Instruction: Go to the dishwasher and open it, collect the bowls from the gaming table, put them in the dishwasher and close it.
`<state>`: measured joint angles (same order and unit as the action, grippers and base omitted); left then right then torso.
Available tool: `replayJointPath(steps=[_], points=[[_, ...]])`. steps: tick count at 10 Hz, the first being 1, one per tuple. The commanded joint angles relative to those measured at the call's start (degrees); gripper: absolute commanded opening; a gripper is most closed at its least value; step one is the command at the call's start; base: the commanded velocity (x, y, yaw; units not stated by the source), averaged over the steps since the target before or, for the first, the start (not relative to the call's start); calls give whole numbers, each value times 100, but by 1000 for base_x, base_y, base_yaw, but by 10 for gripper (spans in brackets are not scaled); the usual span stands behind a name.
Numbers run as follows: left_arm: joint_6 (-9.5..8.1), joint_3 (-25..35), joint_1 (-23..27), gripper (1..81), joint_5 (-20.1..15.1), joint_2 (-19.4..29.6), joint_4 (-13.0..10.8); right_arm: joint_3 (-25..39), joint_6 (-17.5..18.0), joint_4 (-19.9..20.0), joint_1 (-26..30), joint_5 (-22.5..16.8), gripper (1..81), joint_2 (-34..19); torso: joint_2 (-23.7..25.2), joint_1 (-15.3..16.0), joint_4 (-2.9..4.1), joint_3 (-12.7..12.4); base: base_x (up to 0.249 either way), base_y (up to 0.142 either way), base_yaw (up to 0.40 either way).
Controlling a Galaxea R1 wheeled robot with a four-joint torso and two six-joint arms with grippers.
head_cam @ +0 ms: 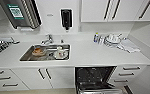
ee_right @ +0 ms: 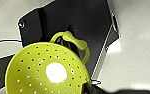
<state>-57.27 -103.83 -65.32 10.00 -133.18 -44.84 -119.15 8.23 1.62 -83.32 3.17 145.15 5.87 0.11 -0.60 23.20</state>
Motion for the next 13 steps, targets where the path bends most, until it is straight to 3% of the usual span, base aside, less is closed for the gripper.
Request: replayJointPath(steps=[1, 5, 7, 10, 11, 13], points=[[-30, 1222, 1402, 10, -1402, 546, 36, 112, -5, -13, 109, -370, 10, -212, 0, 0, 0, 0, 0, 0, 0], [-74, 1856, 2430, 10, -2351, 644, 229, 174, 21, -30, 153, -370, 10, -203, -5, 0, 0, 2, 0, 0, 0], [-74, 1989, 2853, 10, -2643, 626, 379, 235, 21, -30, 171, -370, 10, -212, -7, 2, 0, 522, 0, 0, 0], [-74, 2112, 3432, 10, -3125, 441, 607, 314, 21, -30, 179, -361, 10, -221, -9, 5, 0, 980, 0, 0, 0], [-74, 2147, 3643, 10, -3283, 372, 669, 341, -14, -39, 179, -326, 10, -221, -11, 5, 0, 649, 0, 0, 0], [-82, 2209, 4047, 10, -3575, 204, 792, 359, -14, -39, 179, -291, 10, -221, -13, 9, 0, 830, 0, 0, 0]])
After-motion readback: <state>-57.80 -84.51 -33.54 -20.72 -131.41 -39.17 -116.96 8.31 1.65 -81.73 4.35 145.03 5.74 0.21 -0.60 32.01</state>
